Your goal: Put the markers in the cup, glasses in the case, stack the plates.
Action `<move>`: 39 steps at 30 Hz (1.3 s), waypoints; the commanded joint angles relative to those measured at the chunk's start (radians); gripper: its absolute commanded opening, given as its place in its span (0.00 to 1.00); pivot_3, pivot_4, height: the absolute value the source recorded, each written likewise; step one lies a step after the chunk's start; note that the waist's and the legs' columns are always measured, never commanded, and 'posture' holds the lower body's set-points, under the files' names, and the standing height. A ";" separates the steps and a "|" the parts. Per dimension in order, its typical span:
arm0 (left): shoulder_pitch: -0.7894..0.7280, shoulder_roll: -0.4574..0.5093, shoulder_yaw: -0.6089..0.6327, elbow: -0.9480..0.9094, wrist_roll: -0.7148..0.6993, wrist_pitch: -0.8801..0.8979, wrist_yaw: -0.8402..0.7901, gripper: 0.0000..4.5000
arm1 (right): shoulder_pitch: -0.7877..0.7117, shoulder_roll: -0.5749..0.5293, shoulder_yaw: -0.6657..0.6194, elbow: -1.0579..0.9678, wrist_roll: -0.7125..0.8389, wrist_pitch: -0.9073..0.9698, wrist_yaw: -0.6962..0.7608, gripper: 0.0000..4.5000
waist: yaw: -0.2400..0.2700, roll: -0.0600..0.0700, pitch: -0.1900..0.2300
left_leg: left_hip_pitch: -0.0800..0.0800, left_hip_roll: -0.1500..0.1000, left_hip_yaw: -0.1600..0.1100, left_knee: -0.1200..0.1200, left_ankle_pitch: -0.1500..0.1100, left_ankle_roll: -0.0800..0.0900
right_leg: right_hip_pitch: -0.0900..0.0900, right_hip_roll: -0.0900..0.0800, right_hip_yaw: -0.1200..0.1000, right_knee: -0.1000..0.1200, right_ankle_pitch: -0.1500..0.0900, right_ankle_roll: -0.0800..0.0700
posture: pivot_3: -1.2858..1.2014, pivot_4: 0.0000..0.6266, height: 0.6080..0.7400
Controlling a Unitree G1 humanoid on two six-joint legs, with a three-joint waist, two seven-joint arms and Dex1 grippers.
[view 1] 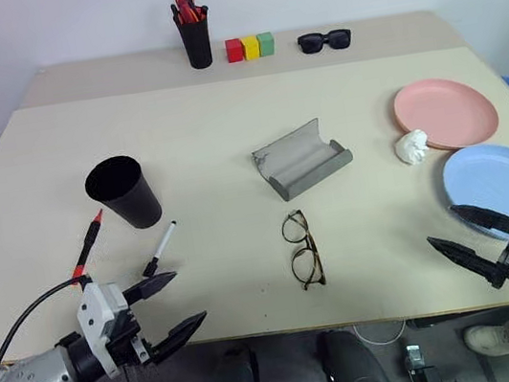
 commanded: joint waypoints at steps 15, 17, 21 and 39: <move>-0.107 -0.003 -0.012 0.043 0.027 -0.048 0.014 1.00 | -0.056 0.010 0.065 -0.082 0.005 -0.010 -0.045 0.77 | -0.009 0.001 -0.001 | -0.005 0.000 0.000 0.005 0.000 0.001 | -0.003 0.001 0.000 0.003 0.001 -0.001 | 0.52 0.24 1.00; -0.101 -0.010 -0.017 0.056 0.040 -0.062 0.017 1.00 | -0.075 0.006 0.079 -0.082 -0.004 -0.010 -0.049 0.77 | -0.009 0.001 -0.001 | -0.005 0.000 0.000 0.006 0.000 0.001 | -0.002 0.001 0.000 0.002 0.001 -0.001 | 0.52 0.24 1.00; -0.105 -0.029 -0.044 0.053 0.052 -0.072 0.037 1.00 | -0.126 -0.002 0.110 -0.088 -0.012 -0.006 -0.059 0.77 | -0.006 0.001 -0.001 | -0.005 0.000 0.000 0.006 0.000 0.001 | -0.002 0.000 0.000 0.002 0.001 -0.001 | 0.52 0.24 1.00; -0.234 -0.007 0.032 -0.138 -0.187 0.460 0.485 1.00 | -0.398 -0.117 0.403 0.015 -0.023 -0.091 0.288 0.77 | -0.010 -0.001 0.000 | 0.000 0.000 -0.003 0.007 0.000 0.001 | 0.002 0.002 -0.001 0.007 0.000 0.001 | 0.52 0.24 1.00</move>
